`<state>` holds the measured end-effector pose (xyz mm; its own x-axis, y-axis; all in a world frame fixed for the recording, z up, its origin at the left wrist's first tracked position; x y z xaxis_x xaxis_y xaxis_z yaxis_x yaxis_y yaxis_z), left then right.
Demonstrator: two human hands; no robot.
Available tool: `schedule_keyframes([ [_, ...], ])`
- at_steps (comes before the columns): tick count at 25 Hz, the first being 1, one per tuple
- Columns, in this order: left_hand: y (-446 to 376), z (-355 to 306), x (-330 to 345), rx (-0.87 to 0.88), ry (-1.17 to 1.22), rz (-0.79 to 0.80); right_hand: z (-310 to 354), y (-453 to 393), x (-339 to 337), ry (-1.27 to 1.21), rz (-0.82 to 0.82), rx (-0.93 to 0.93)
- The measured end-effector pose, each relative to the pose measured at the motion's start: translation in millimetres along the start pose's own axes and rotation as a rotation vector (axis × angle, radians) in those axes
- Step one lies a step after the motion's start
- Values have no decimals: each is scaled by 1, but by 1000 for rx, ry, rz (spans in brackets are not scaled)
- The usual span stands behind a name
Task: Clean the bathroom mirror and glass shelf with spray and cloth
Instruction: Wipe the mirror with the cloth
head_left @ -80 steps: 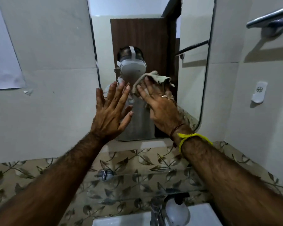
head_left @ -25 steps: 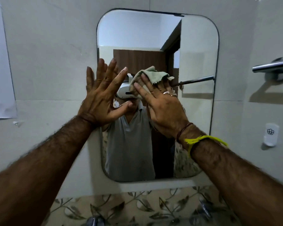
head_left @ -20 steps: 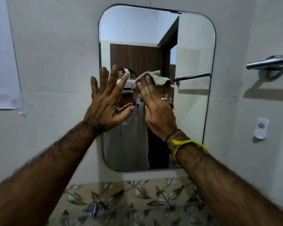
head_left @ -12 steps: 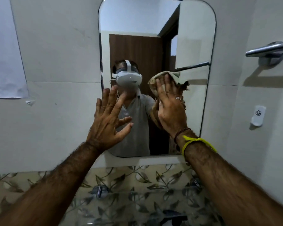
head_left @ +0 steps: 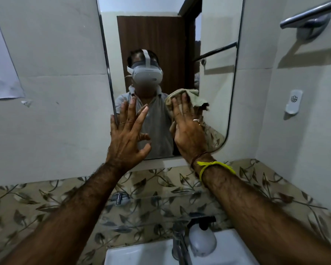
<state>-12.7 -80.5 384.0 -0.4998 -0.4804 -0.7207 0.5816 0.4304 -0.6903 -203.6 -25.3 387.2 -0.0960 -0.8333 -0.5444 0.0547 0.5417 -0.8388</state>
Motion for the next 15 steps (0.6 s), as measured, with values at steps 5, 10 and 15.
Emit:
schedule_keyframes([
  [5, 3, 1, 2, 3, -56, 36, 0, 47, 22, 177, 143, -301],
  [10, 3, -3, 6, -35, -51, 39, 12, 55, 25, 97, 155, -78],
  [15, 3, 2, 0, -3, -62, 33, -24, 81, 31, 260, 215, -437],
])
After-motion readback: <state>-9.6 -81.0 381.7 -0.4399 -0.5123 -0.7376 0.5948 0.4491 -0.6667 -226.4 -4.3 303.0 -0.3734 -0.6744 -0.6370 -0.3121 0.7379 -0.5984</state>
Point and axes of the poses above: each hand's wrist, its own y-axis away from the middle knuckle, its own x-axis out of the palm, z = x × y, the point moved 2 cm from there along -y, towards the middle knuckle, and after that the axes turned 10 degrees about z, right-handed, at the moved point
